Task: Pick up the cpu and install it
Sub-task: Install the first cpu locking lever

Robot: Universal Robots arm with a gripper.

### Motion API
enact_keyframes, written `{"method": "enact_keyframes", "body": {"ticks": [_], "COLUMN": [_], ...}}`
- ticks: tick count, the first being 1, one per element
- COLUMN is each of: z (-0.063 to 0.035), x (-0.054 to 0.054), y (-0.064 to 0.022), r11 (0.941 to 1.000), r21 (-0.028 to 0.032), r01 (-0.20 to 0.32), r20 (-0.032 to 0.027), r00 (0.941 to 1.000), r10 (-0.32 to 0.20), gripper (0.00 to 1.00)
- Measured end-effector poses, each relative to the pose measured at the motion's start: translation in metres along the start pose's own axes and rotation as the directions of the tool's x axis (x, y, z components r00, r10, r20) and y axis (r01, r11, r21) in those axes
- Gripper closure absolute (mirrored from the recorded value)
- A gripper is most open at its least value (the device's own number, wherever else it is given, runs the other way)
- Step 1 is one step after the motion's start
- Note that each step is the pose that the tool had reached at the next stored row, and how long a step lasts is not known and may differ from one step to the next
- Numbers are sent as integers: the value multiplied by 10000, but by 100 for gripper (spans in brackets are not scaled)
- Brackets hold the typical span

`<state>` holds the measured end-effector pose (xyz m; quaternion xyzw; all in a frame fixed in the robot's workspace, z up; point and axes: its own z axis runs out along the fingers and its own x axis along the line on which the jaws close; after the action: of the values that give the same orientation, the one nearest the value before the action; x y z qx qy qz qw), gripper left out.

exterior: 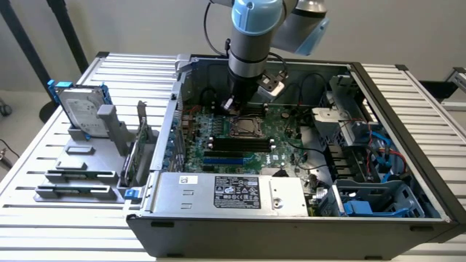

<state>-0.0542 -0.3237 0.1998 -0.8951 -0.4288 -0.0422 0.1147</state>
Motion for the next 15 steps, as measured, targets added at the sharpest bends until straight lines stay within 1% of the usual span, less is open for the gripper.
{"method": "enact_keyframes", "body": {"ticks": [8, 12, 15], "z": [1, 1, 1], "x": [0, 1, 1], "y": [-1, -1, -1], "r11": [10000, 9999, 9997], "r21": [2, 20, 44], "r01": [14, 110, 242], "r20": [1, 18, 41], "r00": [10000, 9999, 9997], "r10": [-14, -110, -242], "gripper": [89, 89, 89]}}
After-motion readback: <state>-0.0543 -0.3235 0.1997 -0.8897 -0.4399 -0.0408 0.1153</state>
